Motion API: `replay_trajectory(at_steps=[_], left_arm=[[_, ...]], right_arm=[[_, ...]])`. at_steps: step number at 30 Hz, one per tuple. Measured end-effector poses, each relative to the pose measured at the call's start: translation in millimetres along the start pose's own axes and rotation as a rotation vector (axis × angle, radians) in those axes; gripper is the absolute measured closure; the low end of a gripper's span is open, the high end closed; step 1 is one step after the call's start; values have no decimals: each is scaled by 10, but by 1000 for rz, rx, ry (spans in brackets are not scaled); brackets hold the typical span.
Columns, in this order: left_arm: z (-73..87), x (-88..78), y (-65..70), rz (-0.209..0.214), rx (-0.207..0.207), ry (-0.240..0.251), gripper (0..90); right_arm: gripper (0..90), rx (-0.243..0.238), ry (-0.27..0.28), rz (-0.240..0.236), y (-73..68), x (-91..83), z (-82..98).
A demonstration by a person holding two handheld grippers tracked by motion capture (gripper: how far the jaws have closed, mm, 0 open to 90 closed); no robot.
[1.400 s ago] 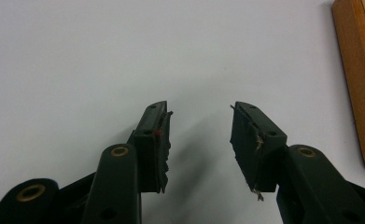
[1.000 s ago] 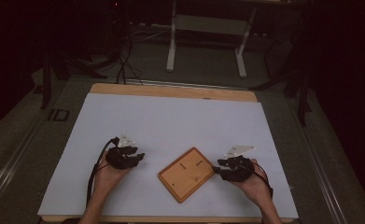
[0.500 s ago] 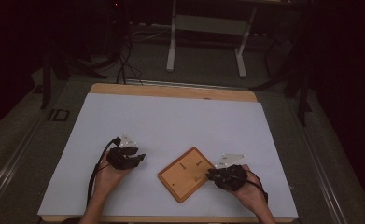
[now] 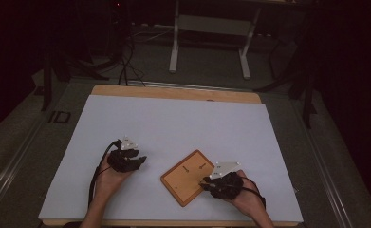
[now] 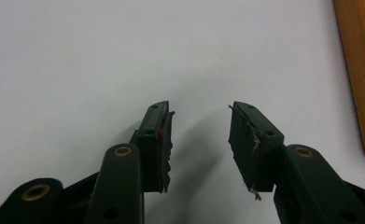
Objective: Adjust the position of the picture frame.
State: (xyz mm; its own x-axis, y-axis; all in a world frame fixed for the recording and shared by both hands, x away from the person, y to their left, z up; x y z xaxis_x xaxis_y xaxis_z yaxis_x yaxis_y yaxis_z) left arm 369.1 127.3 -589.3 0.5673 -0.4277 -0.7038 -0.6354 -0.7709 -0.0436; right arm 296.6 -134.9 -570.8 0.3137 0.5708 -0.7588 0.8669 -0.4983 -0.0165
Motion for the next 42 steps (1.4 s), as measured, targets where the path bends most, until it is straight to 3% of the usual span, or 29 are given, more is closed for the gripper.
replay_trajectory(at_steps=[11,19,28,35,42], left_arm=[[11,-3,-21,-4,-7,-5,577],[15,4,-15,-4,-2,-10,576],[16,-5,-25,-6,-7,-8,576],[19,-2,-26,-6,-5,-11,576],[21,5,-20,-7,-1,-14,576]], right_arm=[[743,13,29,17,-1,159,-55],[827,37,48,15,-20,182,-70],[839,45,40,11,-20,172,-72],[840,77,44,69,114,123,-61],[841,129,60,166,351,71,-103]])
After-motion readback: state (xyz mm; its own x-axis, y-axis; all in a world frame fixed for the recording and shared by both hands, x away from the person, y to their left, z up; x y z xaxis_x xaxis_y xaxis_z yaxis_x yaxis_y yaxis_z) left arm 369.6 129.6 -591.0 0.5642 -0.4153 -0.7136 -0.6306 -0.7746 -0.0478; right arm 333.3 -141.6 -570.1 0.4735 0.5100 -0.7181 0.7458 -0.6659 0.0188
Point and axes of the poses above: each handheld gripper's, and its own axes: x roughly forward along the jaws, z roughly out of its underside, y roughly to its right, the point moved 9 cm from there along x, roughly forward along the jaws, and after that the axes turned 5 degrees about x, right-handed, at the moved point
